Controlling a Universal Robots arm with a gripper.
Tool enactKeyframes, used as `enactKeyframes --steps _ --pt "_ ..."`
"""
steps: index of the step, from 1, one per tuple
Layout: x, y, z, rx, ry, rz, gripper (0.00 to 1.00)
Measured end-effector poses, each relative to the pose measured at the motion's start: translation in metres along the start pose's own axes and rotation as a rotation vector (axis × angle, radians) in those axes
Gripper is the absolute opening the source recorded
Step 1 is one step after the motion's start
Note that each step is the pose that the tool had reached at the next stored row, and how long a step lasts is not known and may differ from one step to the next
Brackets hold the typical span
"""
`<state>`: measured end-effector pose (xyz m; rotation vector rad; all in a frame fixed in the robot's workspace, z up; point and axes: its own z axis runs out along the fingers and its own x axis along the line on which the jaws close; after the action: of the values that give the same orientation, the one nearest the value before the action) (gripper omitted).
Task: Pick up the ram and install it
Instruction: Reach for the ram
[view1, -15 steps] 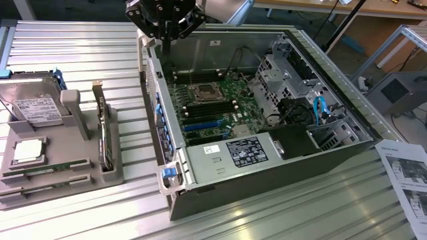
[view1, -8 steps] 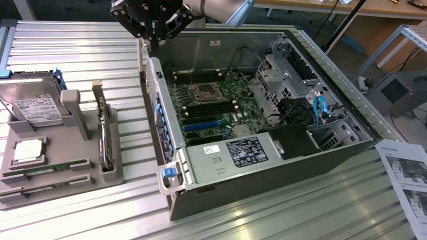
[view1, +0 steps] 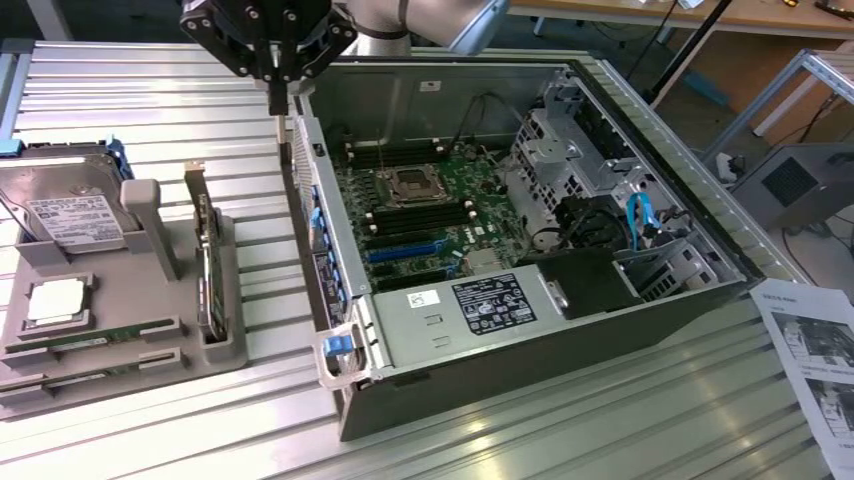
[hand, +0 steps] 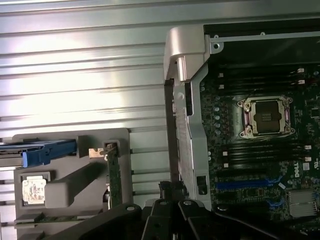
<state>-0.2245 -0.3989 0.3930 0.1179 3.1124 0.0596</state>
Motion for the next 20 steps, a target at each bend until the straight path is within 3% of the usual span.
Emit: enactKeyframes --steps 11,20 --pt "0.03 -0.0023 -0.0008 0.0 0.0 0.0 0.11" --pt "0.074 -0.0056 -0.0019 0.0 0.0 0.0 0.11"
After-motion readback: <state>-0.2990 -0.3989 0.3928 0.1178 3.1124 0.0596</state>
